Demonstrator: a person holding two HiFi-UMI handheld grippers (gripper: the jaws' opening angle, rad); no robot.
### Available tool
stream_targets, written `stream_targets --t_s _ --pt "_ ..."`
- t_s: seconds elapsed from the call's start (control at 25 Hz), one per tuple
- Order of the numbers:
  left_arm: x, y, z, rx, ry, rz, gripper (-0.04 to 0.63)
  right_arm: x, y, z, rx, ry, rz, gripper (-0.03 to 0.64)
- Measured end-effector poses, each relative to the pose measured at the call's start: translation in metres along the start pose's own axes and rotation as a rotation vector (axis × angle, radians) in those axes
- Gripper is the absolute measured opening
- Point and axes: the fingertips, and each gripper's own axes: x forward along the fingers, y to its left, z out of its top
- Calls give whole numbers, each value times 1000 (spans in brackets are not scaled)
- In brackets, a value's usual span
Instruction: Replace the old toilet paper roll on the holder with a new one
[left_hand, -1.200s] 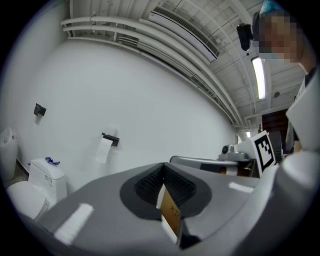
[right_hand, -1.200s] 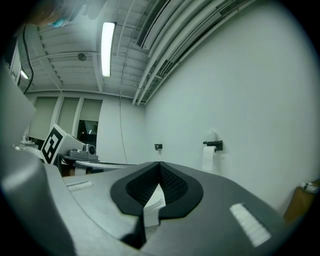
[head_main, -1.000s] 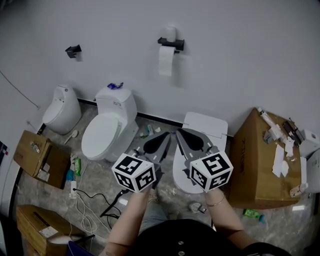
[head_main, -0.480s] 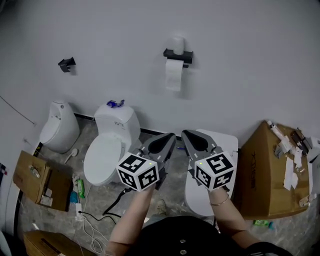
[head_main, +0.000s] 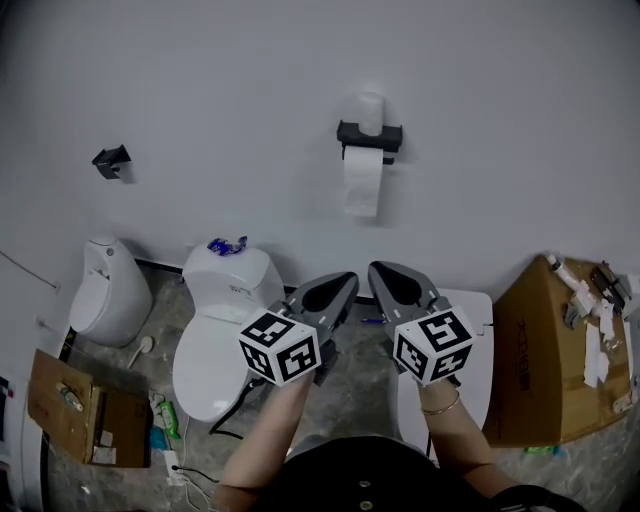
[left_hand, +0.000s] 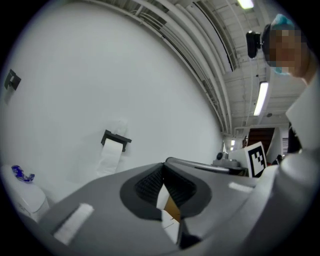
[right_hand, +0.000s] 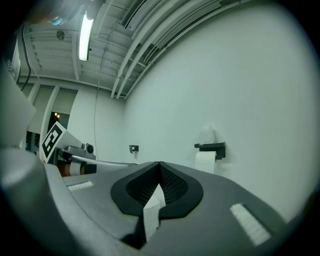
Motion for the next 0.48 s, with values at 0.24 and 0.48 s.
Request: stream_targets --t_s 0.24,0.48 --pt "17 24 1 -9 25 -47 -3 15 -18 -4 27 -15 -68 2" --pt "40 44 -11 -71 31 -71 -3 31 -41 -23 27 28 -95 2"
